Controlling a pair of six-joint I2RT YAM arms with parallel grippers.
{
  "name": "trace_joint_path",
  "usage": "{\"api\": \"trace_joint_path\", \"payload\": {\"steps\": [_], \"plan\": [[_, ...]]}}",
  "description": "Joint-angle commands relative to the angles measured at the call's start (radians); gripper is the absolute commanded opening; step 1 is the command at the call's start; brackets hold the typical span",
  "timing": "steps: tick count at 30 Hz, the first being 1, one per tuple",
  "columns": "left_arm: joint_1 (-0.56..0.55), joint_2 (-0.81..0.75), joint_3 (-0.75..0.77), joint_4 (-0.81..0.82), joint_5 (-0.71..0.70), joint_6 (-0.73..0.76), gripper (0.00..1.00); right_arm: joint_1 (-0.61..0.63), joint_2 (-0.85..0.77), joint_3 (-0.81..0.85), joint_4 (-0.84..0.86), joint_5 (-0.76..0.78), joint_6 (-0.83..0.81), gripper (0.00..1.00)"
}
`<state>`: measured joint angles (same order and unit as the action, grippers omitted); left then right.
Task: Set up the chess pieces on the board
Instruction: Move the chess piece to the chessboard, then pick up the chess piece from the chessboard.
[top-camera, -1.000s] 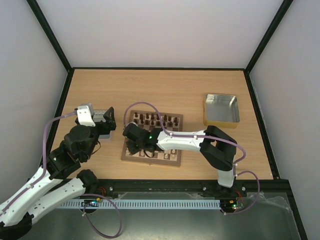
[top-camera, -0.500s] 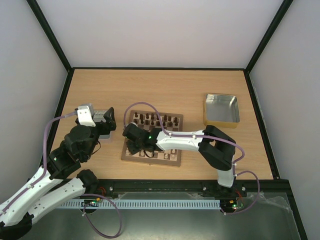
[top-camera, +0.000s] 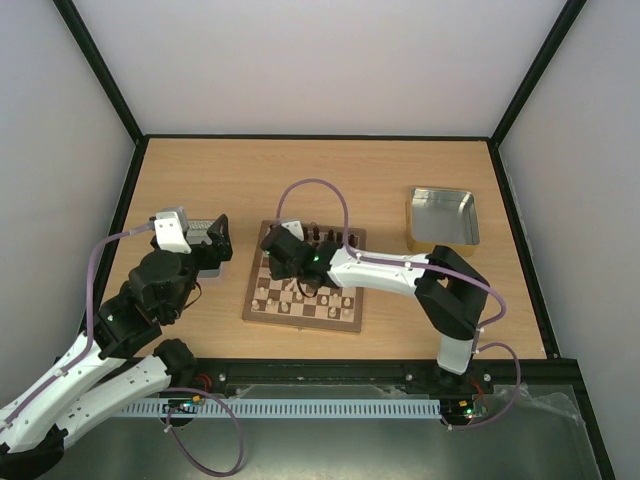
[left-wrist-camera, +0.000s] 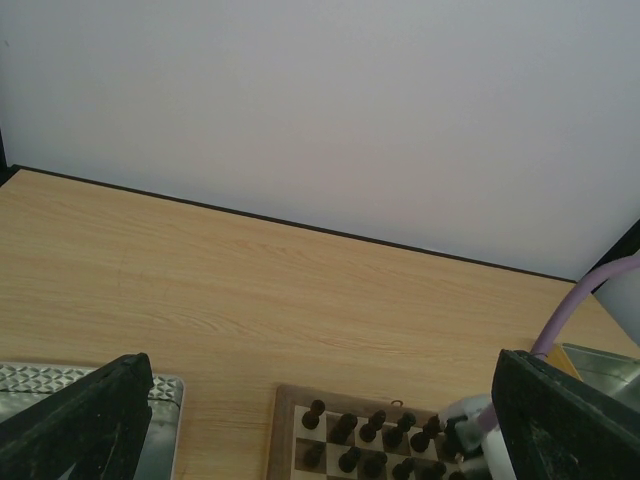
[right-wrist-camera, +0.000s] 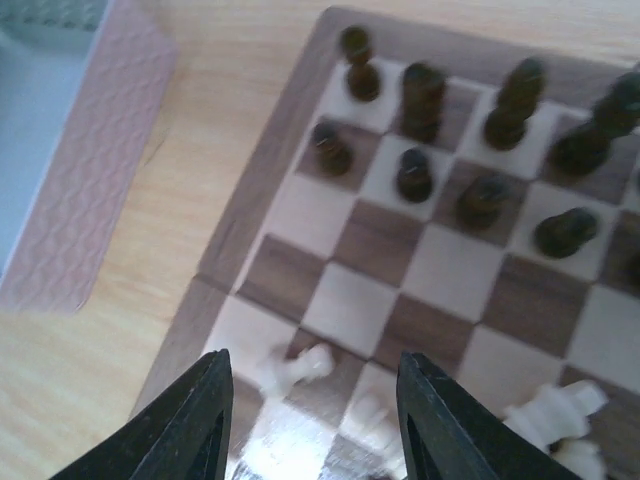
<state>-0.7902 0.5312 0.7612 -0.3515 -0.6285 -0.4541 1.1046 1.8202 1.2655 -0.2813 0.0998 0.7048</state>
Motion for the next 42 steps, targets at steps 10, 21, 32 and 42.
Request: {"api": "trace_joint_path", "payload": {"steps": [10,21,32,42], "plan": [[0.009,-0.005,-0.008,0.001,0.001,0.000,0.95,-0.018,0.131,0.098,-0.044,0.045,0.031,0.44],[0.011,-0.006,-0.016,0.007,0.006,-0.002,0.95,-0.018,0.214,0.167,-0.130,0.014,-0.006,0.43],[0.011,-0.011,-0.024,0.016,0.013,-0.005,0.95,0.004,0.219,0.164,-0.211,0.030,-0.043,0.38],[0.012,-0.013,-0.027,0.014,0.016,-0.009,0.94,0.023,0.202,0.161,-0.220,-0.004,-0.042,0.35]]}}
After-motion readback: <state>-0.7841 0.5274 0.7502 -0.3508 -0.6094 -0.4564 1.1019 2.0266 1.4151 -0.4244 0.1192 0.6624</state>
